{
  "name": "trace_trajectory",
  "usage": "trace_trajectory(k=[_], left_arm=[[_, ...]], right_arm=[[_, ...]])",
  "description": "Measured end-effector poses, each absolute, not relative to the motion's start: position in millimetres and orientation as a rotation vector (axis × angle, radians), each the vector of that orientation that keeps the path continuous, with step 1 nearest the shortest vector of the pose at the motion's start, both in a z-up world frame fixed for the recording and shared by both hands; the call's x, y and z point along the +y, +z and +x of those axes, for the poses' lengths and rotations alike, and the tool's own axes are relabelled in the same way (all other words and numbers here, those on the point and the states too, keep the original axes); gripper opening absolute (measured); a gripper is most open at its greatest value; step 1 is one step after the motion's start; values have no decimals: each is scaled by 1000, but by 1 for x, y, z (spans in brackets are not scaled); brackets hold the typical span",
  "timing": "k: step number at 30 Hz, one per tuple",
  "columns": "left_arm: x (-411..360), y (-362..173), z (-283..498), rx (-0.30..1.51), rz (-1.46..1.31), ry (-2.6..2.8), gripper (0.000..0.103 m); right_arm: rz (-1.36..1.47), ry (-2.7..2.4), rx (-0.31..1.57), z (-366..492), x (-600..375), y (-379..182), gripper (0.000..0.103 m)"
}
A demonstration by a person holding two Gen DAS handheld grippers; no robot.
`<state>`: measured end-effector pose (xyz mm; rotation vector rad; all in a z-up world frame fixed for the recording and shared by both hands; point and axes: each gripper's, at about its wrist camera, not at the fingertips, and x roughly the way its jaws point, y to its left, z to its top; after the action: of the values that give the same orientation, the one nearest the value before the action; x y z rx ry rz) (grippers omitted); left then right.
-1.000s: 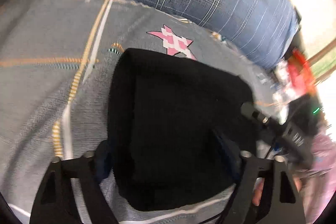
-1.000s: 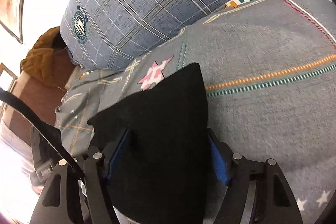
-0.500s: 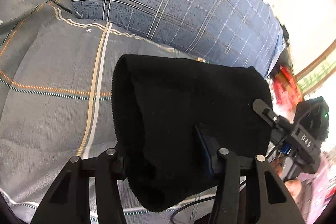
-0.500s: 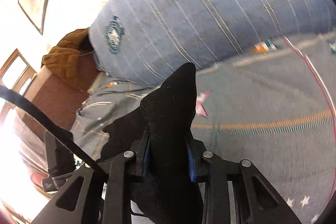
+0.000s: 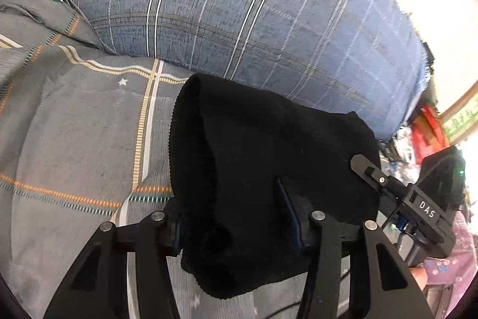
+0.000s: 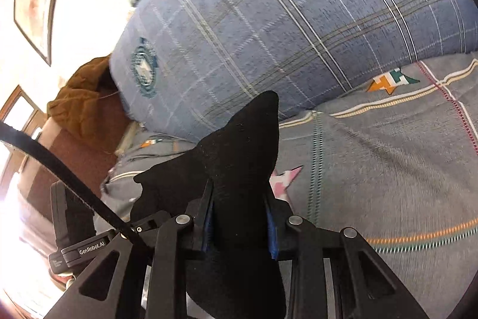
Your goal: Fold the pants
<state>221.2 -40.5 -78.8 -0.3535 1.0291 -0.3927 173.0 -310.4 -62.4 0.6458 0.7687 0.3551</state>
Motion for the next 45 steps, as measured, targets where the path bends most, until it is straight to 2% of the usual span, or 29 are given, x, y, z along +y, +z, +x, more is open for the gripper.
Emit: trace_trajectory(k=[5, 7, 9, 10, 12, 17, 21, 23, 27, 31, 35, 39, 45], left_arm=[[-48, -115, 239, 1105, -333, -331, 51], [-41, -126, 241, 1126, -356, -326, 57], [-31, -125, 238, 1142, -396, -349, 58], [-27, -123, 236, 1144, -403, -358, 58], [-16, -110, 228, 1123, -398, -369, 58], [5, -66, 214, 1012, -428, -368, 58], [-20, -53, 231, 987, -411, -383, 64], [-33, -62, 244, 1007, -411, -385, 64], [-37, -114, 270, 1122, -507, -341, 64], [-41, -124, 266, 1102, -437, -342, 64], [-37, -107, 247, 1092, -361, -300, 64], [-22, -74, 192, 996, -301, -276, 64], [-13, -51, 99, 883, -220, -200, 64]], right_arm=[[616, 308, 840, 193, -313, -92, 31], [580, 273, 872, 196, -312, -102, 37], [538, 240, 878, 193, -313, -108, 46], [516, 223, 877, 191, -314, -108, 47], [458, 193, 872, 185, -316, -102, 58], [364, 155, 762, 164, -317, -64, 58], [441, 282, 725, 166, -306, -49, 64], [465, 306, 747, 173, -300, -57, 64], [472, 277, 821, 187, -300, -89, 64], [477, 283, 842, 186, -305, -103, 64], [444, 261, 767, 162, -301, -79, 64], [403, 233, 675, 105, -295, -56, 71], [333, 169, 661, 20, -274, -68, 79]])
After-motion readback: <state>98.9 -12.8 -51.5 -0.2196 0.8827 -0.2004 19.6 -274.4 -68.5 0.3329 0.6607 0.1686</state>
